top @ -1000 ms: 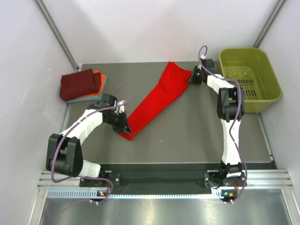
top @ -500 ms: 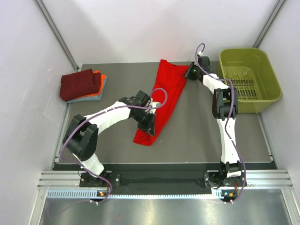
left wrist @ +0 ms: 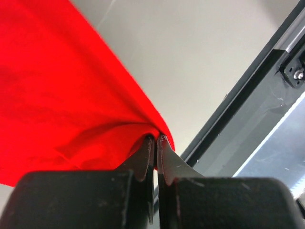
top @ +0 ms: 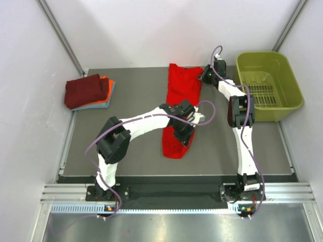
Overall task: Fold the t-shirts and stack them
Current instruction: Fold the tshirt
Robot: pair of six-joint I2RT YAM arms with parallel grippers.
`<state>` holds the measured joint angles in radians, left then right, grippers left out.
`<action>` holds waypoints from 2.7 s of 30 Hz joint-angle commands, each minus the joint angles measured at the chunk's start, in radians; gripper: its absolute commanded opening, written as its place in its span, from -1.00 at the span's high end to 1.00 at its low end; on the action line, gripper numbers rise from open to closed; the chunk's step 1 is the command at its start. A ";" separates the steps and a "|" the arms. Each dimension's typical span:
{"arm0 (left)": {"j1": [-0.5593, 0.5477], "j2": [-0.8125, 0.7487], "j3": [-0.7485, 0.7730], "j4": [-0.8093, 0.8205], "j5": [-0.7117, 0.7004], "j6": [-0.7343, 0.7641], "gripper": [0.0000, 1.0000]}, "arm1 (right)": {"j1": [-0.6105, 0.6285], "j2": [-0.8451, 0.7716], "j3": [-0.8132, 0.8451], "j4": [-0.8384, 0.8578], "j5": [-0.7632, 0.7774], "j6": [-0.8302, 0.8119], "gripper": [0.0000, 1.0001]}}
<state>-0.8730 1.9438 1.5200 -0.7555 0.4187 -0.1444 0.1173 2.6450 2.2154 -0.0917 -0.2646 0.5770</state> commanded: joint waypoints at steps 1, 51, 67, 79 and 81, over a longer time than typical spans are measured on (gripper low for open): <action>-0.041 0.027 0.101 -0.010 -0.031 0.052 1.00 | -0.022 -0.005 0.046 0.061 0.031 0.003 0.60; 0.405 -0.319 -0.690 0.412 0.273 -0.564 -0.20 | 0.001 -1.375 -1.766 -0.140 -0.329 0.158 -0.03; 0.391 -0.213 -0.682 0.498 0.295 -0.612 -0.05 | 0.197 -1.263 -1.760 -0.086 -0.308 0.239 -0.04; 0.316 -0.178 -0.655 0.510 0.298 -0.616 0.00 | 0.197 -1.303 -1.794 -0.178 -0.237 0.185 -0.01; 0.312 -0.178 -0.656 0.512 0.295 -0.616 0.06 | 0.205 -1.303 -1.800 -0.168 -0.229 0.190 0.00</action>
<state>-0.5556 1.7603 0.8436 -0.2749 0.7177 -0.7612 0.3023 1.3460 0.4511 -0.2031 -0.6060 0.8043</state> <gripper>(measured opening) 0.483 0.500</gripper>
